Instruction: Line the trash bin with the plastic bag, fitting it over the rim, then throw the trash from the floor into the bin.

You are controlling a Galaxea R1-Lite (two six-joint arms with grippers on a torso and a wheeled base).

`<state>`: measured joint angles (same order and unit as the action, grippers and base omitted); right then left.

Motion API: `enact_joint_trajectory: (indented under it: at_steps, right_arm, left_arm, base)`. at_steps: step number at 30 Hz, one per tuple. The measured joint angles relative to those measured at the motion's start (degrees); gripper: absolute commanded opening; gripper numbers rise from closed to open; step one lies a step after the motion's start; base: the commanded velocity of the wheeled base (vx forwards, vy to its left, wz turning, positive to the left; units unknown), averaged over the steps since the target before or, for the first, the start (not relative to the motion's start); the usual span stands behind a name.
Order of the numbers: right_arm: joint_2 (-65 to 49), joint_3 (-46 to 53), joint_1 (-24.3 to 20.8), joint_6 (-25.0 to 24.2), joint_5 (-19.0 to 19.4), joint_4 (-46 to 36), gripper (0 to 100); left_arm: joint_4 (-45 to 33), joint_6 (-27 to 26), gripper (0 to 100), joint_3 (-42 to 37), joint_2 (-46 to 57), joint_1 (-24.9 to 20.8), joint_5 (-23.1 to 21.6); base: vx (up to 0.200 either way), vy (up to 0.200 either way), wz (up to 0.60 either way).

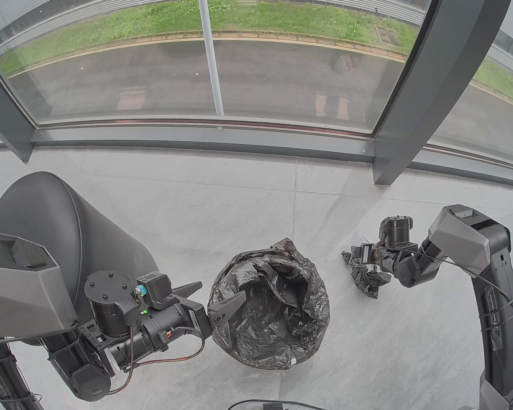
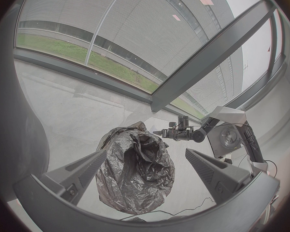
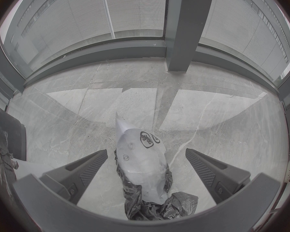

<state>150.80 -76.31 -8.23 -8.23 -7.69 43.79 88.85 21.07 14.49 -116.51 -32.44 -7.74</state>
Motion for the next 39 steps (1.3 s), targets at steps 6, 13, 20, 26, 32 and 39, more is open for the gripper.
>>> enact_joint_trajectory:
  at_steps: [6,13,20,26,32,39]
  right_arm:
    - [1.0,-1.1,0.7,-0.1,0.1,-0.1,100]
    - [2.5,-3.4,0.9,0.0,0.1,0.0,100]
    - [3.6,-4.7,0.9,0.0,0.7,-0.6,100]
    - [3.8,-4.8,0.9,0.0,0.8,-1.0,0]
    - [3.9,-4.9,0.9,0.0,0.9,-0.9,0]
    - [3.9,-4.9,0.9,-0.1,0.9,-0.9,0]
  left_arm:
    - [0.0,0.0,100,-0.1,0.0,0.0,0.0]
    - [0.0,0.0,100,0.0,-0.4,-0.1,0.0]
    - [0.0,0.0,100,0.2,-0.8,-0.2,0.0]
    - [0.0,0.0,100,0.2,-1.0,-0.3,0.0]
    - [0.0,0.0,100,0.2,-1.2,-0.3,0.0]
    - [0.0,0.1,100,0.2,-1.3,-0.3,0.0]
  base:
    - [0.0,0.0,0.0]
    - [0.0,0.0,0.0]
    - [0.0,0.0,0.0]
    - [0.0,0.0,0.0]
    - [0.0,0.0,0.0]
    - [0.0,0.0,0.0]
